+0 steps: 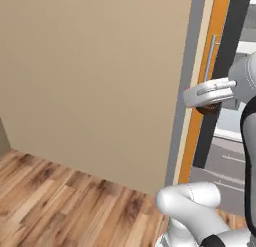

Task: Take the cupcakes from the fridge and place them on the empty tray on the dining counter.

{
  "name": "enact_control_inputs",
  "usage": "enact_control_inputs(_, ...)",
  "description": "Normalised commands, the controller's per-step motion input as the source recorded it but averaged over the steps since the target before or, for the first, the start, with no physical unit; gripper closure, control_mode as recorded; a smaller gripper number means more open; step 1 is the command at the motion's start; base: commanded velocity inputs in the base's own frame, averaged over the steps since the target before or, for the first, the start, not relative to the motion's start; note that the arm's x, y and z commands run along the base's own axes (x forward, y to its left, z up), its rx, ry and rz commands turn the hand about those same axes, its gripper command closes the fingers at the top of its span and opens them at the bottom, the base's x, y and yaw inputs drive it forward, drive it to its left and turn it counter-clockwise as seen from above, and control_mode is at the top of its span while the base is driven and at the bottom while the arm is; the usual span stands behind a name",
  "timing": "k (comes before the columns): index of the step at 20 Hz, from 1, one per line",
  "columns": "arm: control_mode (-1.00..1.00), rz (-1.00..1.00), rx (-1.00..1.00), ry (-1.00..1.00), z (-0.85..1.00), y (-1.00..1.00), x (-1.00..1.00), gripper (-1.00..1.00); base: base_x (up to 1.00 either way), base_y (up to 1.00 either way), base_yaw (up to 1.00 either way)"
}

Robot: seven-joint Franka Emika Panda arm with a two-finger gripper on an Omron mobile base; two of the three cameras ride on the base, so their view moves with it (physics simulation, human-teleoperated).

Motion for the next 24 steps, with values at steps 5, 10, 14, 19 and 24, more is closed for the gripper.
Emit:
enact_control_inputs(5,1.00,0.00,0.00,0.00,0.00,0.00,0.00,1.00,0.00,0.00,1.00)
enact_control_inputs(10,1.00,0.00,0.00,0.00,0.00,0.00,0.00,1.00,0.00,0.00,1.00)
enact_control_inputs(14,1.00,0.00,0.00,0.00,0.00,0.00,0.00,1.00,0.00,0.00,1.00)
enact_control_inputs(19,1.00,0.00,0.00,0.00,0.00,0.00,0.00,1.00,0.75,0.05,0.82)
enact_control_inputs(24,1.00,0.00,0.00,0.00,0.00,0.00,0.00,1.00,1.00,0.00,0.56)
